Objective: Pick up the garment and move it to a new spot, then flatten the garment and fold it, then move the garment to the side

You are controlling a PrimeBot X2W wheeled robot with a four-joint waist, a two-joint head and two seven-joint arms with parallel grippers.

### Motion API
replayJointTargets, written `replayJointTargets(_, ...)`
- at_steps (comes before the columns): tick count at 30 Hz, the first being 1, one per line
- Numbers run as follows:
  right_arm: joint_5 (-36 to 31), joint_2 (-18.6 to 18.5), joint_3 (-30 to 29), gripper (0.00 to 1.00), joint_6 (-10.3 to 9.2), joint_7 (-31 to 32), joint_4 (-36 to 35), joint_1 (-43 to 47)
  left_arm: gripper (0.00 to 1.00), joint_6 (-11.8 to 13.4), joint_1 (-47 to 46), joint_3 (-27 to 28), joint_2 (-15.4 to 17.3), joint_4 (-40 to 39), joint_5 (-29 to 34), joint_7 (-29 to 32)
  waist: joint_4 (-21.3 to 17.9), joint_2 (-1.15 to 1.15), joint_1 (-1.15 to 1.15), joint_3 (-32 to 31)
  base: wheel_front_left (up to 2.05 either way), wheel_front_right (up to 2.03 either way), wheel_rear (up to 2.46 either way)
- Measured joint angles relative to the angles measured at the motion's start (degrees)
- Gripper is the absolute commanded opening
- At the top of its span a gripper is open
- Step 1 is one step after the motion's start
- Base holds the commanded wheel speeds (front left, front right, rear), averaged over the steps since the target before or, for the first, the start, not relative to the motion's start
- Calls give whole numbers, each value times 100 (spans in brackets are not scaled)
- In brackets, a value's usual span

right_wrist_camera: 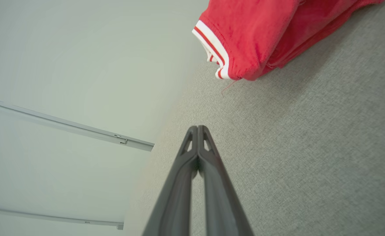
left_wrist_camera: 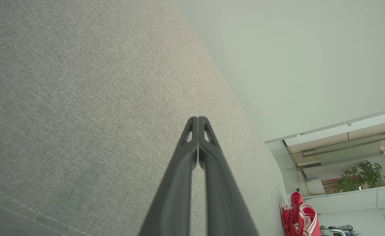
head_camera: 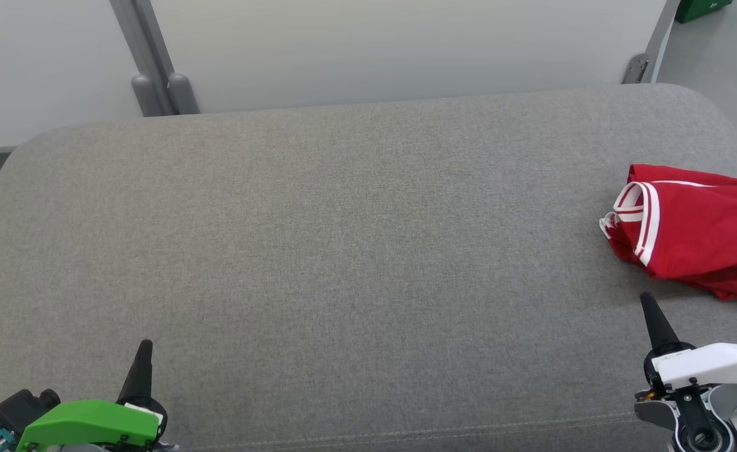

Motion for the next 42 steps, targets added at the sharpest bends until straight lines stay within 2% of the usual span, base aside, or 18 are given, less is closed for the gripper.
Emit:
replayJointTargets(33, 2231, 370, -686, 0, 465, 619, 131, -473, 0, -439, -408, 647, -264, 345, -1938, 601, -25, 0, 0, 62, 0, 0, 0)
replayJointTargets(42, 2604, 420, -798, 0, 515, 725, 155, -565, 0, -503, -571, 747, -316, 405, -2284, 701, -28, 0, 0, 71, 0, 0, 0)
